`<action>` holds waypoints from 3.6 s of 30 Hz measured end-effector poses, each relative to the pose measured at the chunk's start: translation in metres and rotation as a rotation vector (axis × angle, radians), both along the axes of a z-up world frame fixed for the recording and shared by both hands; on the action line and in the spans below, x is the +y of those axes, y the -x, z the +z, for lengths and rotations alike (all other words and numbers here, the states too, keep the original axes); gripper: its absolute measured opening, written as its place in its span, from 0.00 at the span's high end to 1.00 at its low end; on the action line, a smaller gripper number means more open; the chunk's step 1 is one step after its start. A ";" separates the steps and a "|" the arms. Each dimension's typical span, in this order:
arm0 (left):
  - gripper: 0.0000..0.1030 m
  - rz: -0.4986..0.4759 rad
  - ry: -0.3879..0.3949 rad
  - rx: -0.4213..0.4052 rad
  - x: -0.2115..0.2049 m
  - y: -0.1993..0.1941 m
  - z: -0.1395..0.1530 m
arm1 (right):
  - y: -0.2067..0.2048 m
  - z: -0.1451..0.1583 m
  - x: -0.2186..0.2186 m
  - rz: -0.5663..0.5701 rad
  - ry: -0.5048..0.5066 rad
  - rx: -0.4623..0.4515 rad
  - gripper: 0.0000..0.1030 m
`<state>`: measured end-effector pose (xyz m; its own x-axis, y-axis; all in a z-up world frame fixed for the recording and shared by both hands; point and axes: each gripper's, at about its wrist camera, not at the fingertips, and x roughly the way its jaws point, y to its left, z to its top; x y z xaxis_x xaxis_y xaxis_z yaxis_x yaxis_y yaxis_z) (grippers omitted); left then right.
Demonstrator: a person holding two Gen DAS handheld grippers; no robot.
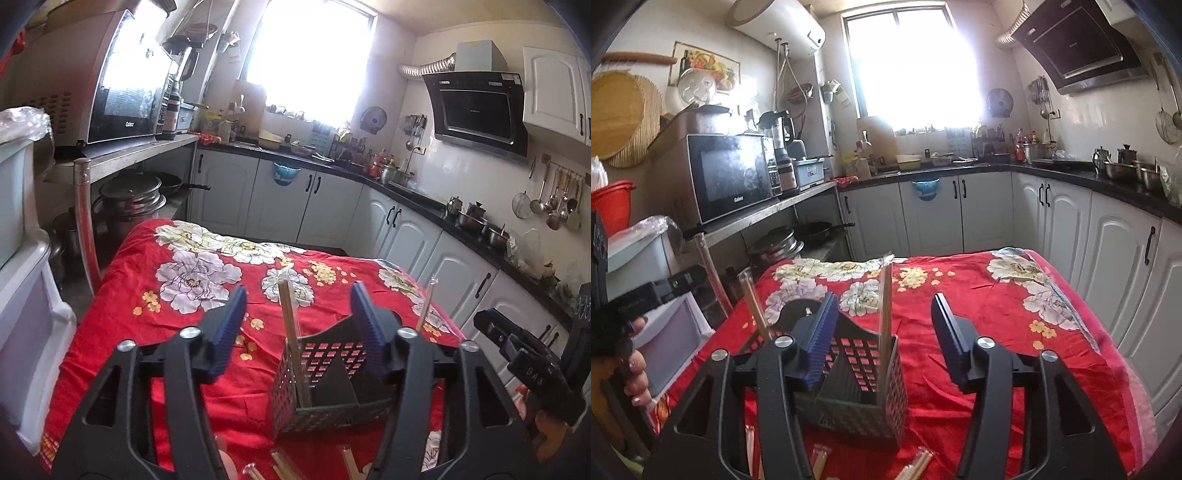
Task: Organize utensils
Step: 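Withdraw both tools from the caddy back toward the remaining chopstick bundles, then close the right tool on another wrapped chopstick bundle while the left tool grasps one too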
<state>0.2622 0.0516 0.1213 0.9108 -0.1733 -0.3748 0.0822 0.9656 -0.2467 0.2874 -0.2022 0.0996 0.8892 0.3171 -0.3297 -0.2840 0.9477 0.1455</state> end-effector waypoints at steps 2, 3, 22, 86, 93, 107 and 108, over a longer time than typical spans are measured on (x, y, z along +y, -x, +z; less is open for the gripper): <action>0.38 -0.002 0.002 0.000 0.000 0.006 -0.001 | 0.007 -0.001 0.000 0.003 0.008 -0.001 0.44; 0.36 -0.004 0.003 0.001 0.000 0.009 -0.001 | 0.009 -0.002 0.000 0.005 0.011 0.000 0.42; 0.21 -0.015 0.012 0.058 0.005 0.054 -0.028 | 0.055 -0.026 0.000 0.048 0.051 0.071 0.34; 0.91 -0.036 0.285 0.622 0.042 0.045 -0.185 | -0.041 -0.146 -0.024 -0.002 -0.042 0.680 0.58; 0.91 -0.032 0.279 0.625 0.041 0.041 -0.185 | -0.054 -0.148 -0.024 -0.030 -0.030 0.695 0.78; 0.96 -0.037 0.235 0.619 0.037 0.032 -0.183 | -0.030 -0.110 -0.041 0.009 -0.131 0.567 0.87; 0.96 -0.037 0.238 0.616 0.038 0.032 -0.183 | -0.026 -0.105 -0.040 0.017 -0.128 0.551 0.87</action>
